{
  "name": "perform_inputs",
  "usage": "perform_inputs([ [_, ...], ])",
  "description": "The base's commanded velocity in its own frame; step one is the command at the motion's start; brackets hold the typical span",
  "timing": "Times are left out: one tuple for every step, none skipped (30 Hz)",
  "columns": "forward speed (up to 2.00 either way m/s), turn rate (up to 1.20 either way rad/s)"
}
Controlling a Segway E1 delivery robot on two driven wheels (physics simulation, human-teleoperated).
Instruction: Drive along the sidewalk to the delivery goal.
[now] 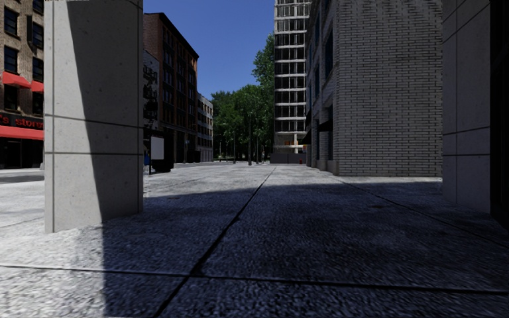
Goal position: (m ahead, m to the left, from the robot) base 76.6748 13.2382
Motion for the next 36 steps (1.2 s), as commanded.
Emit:
perform_inputs([
  [2.0, 0.0],
  [2.0, 0.0],
  [2.0, 0.0],
  [2.0, 0.0],
  [2.0, 0.0],
  [2.0, 0.0],
  [2.0, 0.0],
  [2.0, 0.0],
  [2.0, 0.0],
  [2.0, 0.0],
  [2.0, 0.0],
  [2.0, 0.0],
  [2.0, 0.0],
  [2.0, 0.0],
  [2.0, 0.0],
  [2.0, 0.0],
  [2.0, 0.0],
  [2.0, 0.0],
  [2.0, 0.0],
  [2.0, 0.0],
  [2.0, 0.0],
  [2.0, 0.0],
  [2.0, 0.0],
  [2.0, 0.0],
  [2.0, 0.0],
  [2.0, 0.0],
  [2.0, 0.0],
  [2.0, 0.0],
  [2.0, 0.0],
  [2.0, 0.0],
  [2.0, 0.0],
  [2.0, 0.0],
  [2.0, 0.0],
  [2.0, 0.0],
  [2.0, 0.0],
  [2.0, 0.0],
])
